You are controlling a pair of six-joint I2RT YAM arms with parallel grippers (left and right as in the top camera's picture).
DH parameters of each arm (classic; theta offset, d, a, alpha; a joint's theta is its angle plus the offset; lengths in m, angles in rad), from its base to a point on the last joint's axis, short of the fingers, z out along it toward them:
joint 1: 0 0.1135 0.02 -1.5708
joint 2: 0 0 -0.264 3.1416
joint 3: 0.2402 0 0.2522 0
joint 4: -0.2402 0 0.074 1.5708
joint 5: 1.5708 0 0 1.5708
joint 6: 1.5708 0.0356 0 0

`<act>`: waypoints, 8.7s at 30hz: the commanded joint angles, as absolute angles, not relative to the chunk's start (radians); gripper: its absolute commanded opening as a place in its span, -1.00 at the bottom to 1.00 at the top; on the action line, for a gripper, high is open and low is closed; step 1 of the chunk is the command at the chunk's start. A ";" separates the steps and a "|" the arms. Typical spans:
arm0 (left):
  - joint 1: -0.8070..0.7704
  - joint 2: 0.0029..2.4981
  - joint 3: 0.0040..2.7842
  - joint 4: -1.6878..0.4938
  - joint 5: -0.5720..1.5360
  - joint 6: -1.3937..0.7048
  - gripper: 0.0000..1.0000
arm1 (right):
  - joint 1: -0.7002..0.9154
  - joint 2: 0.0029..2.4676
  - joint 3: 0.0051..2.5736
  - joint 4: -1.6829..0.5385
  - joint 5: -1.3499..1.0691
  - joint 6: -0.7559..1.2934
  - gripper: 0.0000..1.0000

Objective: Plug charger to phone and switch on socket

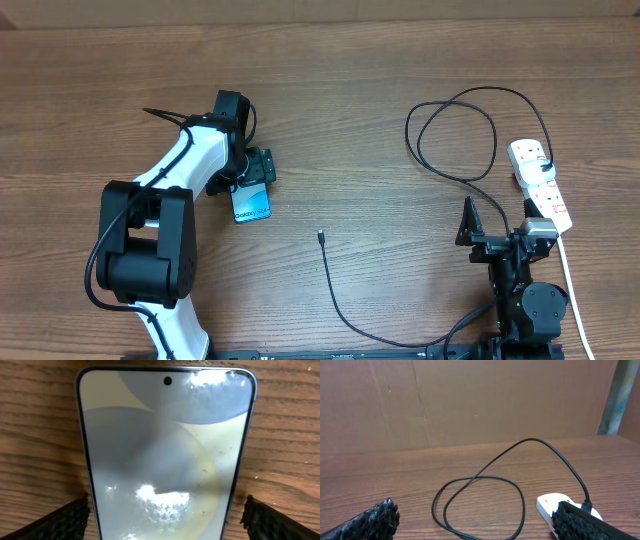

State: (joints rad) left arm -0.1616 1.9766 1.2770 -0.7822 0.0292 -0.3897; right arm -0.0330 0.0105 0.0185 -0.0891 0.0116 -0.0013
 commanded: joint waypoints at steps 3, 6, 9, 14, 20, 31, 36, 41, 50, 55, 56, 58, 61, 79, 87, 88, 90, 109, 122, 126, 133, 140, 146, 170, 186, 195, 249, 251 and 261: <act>-0.163 2.035 1.220 -0.803 0.128 -0.408 0.72 | -0.035 0.007 0.008 -0.083 0.020 -0.009 0.99; -0.163 2.035 1.220 -0.807 0.128 -0.408 0.65 | -0.035 0.007 0.008 -0.083 0.020 -0.009 1.00; -0.163 2.035 1.220 -0.809 0.128 -0.408 0.65 | -0.035 0.007 0.008 -0.083 0.020 -0.009 1.00; -0.163 2.035 1.221 -0.812 0.128 -0.408 0.60 | -0.035 0.007 0.008 -0.083 0.020 -0.009 1.00; -0.163 2.035 1.245 -0.826 0.128 -0.408 0.58 | -0.035 0.007 0.008 -0.083 0.020 -0.009 1.00; -0.163 2.034 1.289 -0.869 0.128 -0.408 0.55 | -0.035 0.007 0.008 -0.083 0.020 -0.009 1.00; -0.163 2.034 1.294 -0.880 0.128 -0.408 0.55 | -0.035 0.007 0.008 -0.083 0.020 -0.009 1.00; -0.163 2.034 1.319 -0.910 0.128 -0.408 0.55 | -0.035 0.007 0.008 -0.083 0.020 -0.009 0.99; -0.175 2.035 1.317 -0.912 0.086 -0.408 0.89 | -0.035 0.007 0.008 -0.083 0.020 -0.009 1.00; -0.196 2.035 1.317 -0.912 0.062 -0.408 0.99 | -0.035 0.007 0.008 -0.083 0.020 -0.009 1.00; -0.199 2.035 1.316 -0.911 0.046 -0.408 0.99 | -0.035 0.007 0.008 -0.083 0.020 -0.009 1.00; -0.209 2.035 1.311 -0.909 0.016 -0.408 0.99 | -0.035 0.007 0.008 -0.083 0.020 -0.008 1.00; -0.215 2.035 1.300 -0.908 -0.004 -0.408 1.00 | -0.035 0.007 0.008 -0.083 0.020 -0.009 1.00; -0.215 2.035 1.272 -0.893 -0.019 -0.408 0.38 | -0.035 0.007 0.008 -0.083 0.020 -0.009 1.00; -0.215 2.034 1.328 -0.935 0.009 -0.435 0.40 | -0.035 0.007 0.008 -0.083 0.020 -0.009 1.00; -0.215 2.034 1.345 -0.946 0.015 -0.434 0.40 | -0.035 0.007 0.008 -0.083 0.020 -0.009 1.00; -0.215 2.034 1.381 -0.970 0.030 -0.435 0.40 | -0.035 0.007 0.008 -0.083 0.020 -0.009 1.00; -0.172 2.034 1.574 -1.126 0.556 -0.434 0.46 | -0.035 0.007 0.008 -0.083 0.020 -0.009 1.00; -0.149 2.034 1.574 -1.120 0.997 -0.433 0.50 | -0.035 0.007 0.008 -0.083 0.020 -0.009 1.00; -0.149 2.034 1.574 -1.106 1.069 -0.434 0.50 | -0.035 0.007 0.008 -0.077 0.019 -0.007 0.99; -0.149 2.034 1.574 -1.094 1.188 -0.434 0.49 | -0.035 0.007 0.008 0.018 -0.475 0.408 1.00; -0.149 2.034 1.574 -1.090 1.225 -0.434 0.49 | -0.035 0.007 0.008 0.253 -0.681 1.135 1.00; -0.149 2.034 1.574 -1.090 1.232 -0.433 0.49 | -0.035 0.007 0.033 0.547 -0.668 1.163 0.99; -0.149 2.034 1.574 -1.061 1.440 -0.434 0.49 | -0.034 0.718 1.054 -0.691 -0.892 0.443 0.99; -0.149 2.034 1.574 -1.062 1.547 -0.635 0.45 | -0.034 0.958 1.054 -1.078 -0.036 0.527 1.00; -0.149 2.034 1.574 -1.061 1.580 -0.696 0.39 | -0.034 1.124 1.053 -1.094 -0.207 0.527 1.00; -0.149 2.034 1.574 -1.062 1.580 -0.734 0.39 | -0.034 1.310 1.051 -1.098 -0.264 0.527 1.00; -0.149 2.034 1.574 -1.063 1.580 -0.734 0.40 | -0.034 1.310 1.051 -1.098 -0.264 0.527 1.00; -0.149 2.034 1.574 -1.069 1.580 -0.741 0.39 | -0.034 1.310 1.051 -1.097 -0.264 0.527 1.00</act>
